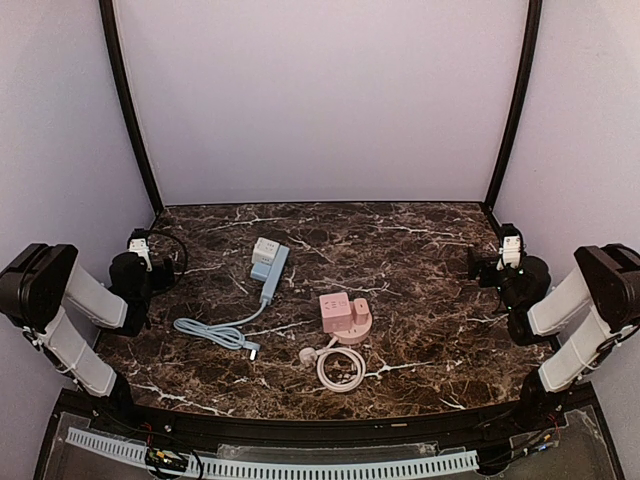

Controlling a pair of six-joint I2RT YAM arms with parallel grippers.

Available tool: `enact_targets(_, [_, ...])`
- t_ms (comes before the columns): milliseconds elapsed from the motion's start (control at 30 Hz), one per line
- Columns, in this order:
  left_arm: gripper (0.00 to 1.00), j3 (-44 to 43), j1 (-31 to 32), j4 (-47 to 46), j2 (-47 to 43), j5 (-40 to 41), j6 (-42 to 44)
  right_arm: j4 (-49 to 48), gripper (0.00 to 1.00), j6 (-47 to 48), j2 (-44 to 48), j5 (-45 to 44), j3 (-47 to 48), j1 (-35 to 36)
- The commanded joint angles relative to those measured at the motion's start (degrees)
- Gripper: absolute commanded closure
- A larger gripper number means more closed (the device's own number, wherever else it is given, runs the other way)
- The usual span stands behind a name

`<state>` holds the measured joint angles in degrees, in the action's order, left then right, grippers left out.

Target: Insert the plug

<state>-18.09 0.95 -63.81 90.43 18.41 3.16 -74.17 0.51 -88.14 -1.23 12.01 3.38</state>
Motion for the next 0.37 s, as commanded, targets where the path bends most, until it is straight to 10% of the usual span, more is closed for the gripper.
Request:
enact_targets(0, [0.01,-0.5,-0.2,-0.8,-0.3,-0.4,-0.4,-2.3,0.01,-0.3,-0.3,0.4,0.3,-0.1])
enact_targets(333, [0.01,-0.5,-0.2,-0.7,-0.3,-0.4,-0.4,-1.6,0.01,0.0,-0.4,1.0,0.7,-0.3])
